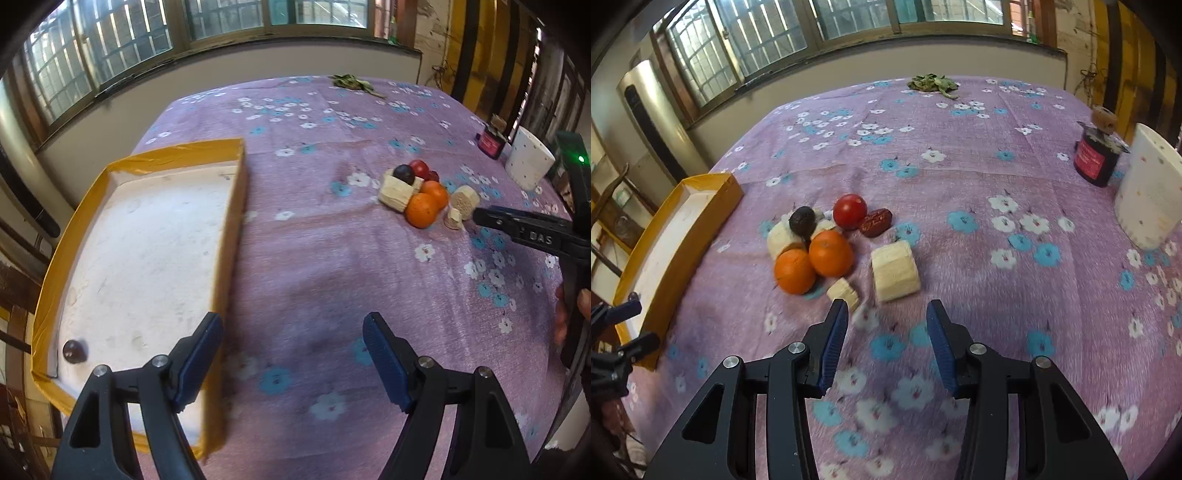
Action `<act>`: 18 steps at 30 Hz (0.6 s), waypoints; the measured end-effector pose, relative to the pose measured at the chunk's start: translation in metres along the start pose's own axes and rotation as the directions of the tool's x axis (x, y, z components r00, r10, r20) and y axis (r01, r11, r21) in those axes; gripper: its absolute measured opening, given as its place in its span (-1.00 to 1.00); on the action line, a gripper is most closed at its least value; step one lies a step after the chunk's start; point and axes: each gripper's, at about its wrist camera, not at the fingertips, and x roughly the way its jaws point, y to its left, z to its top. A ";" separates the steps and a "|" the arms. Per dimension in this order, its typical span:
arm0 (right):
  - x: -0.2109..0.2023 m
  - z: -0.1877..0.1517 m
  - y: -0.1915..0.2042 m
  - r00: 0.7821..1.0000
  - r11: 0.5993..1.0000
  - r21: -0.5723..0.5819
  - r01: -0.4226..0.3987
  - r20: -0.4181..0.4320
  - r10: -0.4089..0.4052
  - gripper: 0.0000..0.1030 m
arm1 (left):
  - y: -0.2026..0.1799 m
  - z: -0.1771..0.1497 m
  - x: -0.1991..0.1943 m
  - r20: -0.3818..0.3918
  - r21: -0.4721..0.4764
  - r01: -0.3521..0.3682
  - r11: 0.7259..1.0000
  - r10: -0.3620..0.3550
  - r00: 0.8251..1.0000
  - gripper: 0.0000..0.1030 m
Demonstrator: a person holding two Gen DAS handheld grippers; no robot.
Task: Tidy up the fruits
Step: 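Grasp a white cube with the right tool while the left tool grasps an orange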
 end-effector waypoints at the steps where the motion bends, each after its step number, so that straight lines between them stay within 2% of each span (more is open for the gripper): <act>1: 0.004 0.003 0.002 1.000 1.000 -0.020 0.001 0.001 -0.001 -0.16 | -0.005 0.004 0.001 -0.001 0.011 -0.001 1.000 0.001 1.000 0.56; 3: 0.011 0.007 0.003 1.000 0.999 -0.051 0.011 0.006 -0.010 -0.22 | -0.015 0.011 0.004 -0.002 0.027 0.002 1.000 -0.002 1.000 0.56; 6: 0.021 0.013 -0.005 1.000 0.998 -0.060 -0.004 -0.009 0.003 -0.46 | -0.026 0.024 0.011 -0.006 0.041 0.008 0.999 -0.007 1.000 0.56; 12: 0.012 0.006 -0.018 0.998 0.996 -0.048 -0.069 -0.003 0.069 -0.47 | -0.046 0.053 0.035 -0.024 0.043 0.064 0.997 -0.063 0.998 0.56; 18: -0.003 -0.009 -0.023 0.993 0.993 -0.024 -0.114 -0.006 0.114 -0.47 | -0.074 0.071 0.060 -0.044 0.049 0.170 0.984 -0.168 0.985 0.56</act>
